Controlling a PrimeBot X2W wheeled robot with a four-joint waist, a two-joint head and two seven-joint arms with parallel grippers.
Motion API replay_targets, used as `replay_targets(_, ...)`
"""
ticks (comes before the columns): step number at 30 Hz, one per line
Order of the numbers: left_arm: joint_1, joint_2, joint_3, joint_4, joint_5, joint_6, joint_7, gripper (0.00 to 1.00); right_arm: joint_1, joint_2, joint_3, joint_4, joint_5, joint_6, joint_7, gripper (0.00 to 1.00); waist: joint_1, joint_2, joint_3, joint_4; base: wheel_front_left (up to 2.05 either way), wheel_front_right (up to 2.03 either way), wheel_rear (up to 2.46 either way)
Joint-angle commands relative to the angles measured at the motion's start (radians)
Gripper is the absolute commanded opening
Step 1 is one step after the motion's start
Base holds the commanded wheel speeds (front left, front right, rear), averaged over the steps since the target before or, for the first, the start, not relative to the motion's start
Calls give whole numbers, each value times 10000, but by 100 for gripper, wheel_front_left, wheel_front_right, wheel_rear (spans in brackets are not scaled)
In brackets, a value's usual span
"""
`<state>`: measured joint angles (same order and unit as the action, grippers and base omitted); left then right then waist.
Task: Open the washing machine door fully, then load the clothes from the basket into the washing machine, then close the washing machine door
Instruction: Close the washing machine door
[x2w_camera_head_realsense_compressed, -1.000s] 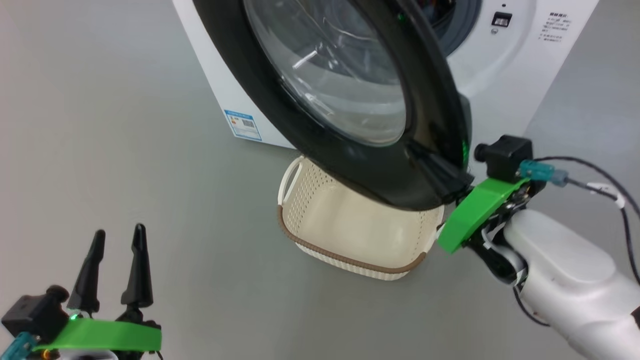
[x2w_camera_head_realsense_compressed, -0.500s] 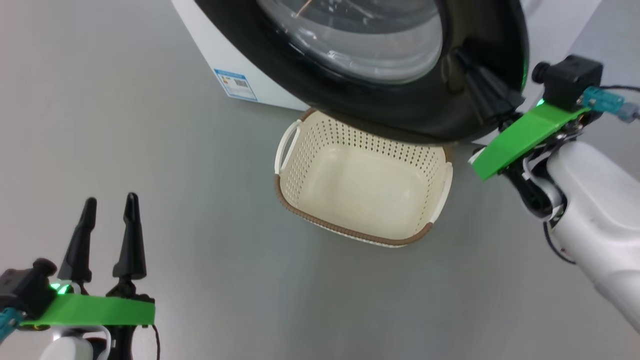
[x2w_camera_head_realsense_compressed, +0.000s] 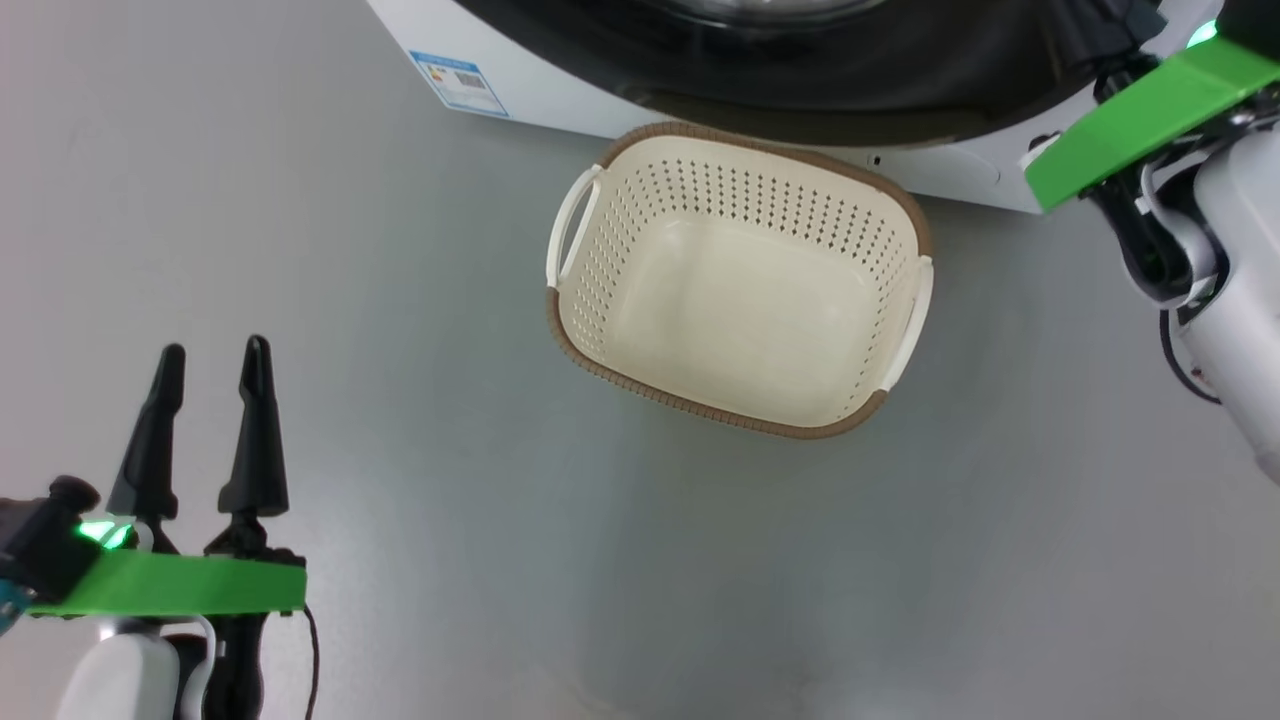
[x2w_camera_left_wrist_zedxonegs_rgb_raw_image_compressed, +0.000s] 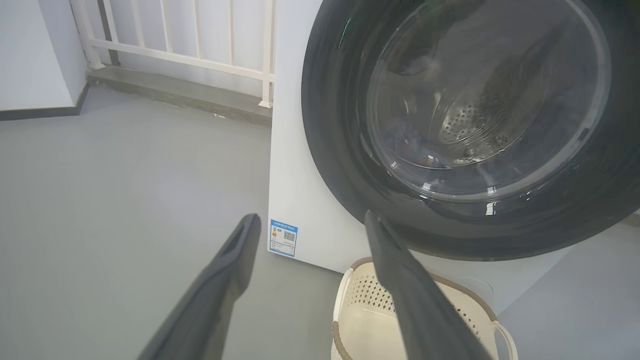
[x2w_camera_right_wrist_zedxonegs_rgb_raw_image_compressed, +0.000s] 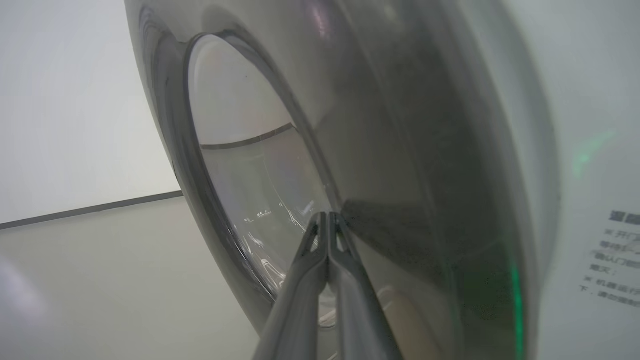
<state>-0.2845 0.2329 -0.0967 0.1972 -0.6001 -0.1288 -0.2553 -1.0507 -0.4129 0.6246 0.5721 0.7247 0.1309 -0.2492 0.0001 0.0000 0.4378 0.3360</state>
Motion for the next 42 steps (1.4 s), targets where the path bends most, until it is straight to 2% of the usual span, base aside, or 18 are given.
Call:
replay_targets(1,-164,410,343,-289,-155,-19,-65,100,-198,-62,-164,-132,-162,-2,-125,0,-1,0,186,31,0,0,0)
replay_targets(18,-341,421,490,-412,-229,-19,-65,100,-1633,-357,-879,171,-714,-2,-126,0,-1,0,849,137,0,0,0)
replay_targets(35,-312,368,370,-280,-157,-19,-65,100,-872,-66,-1080,60,-855,-2,-126,0,-1,0,205,-58,0,0,0)
replay_targets(36,-296,370,366,-261,-154,-19,-65,100,-766,-37,-1095,22,-864,-2,-126,21,-1,0,129,-90,0,0,0)
replay_targets(37,-296,370,366,-261,-154,-19,-65,100,-766,-37,-1095,22,-864,-2,-126,21,-1,0,129,-90,0,0,0)
replay_targets(38,-277,375,367,-245,-151,-19,-65,100,-645,7,-1116,-30,-871,-2,-126,43,-1,0,45,-134,0,0,0)
replay_targets(39,-254,381,367,-229,-148,-19,-65,100,-511,55,-1139,-90,-875,-2,-126,83,-1,0,-39,-184,0,0,0)
replay_targets(40,-233,385,356,-212,-138,-19,-65,100,-362,106,-1159,-158,-874,-2,-126,100,-1,0,-130,-240,0,0,0)
replay_targets(42,-200,394,310,-197,-126,-19,-65,100,-29,199,-1197,-313,-873,-2,-126,100,-1,0,-328,-361,0,0,0)
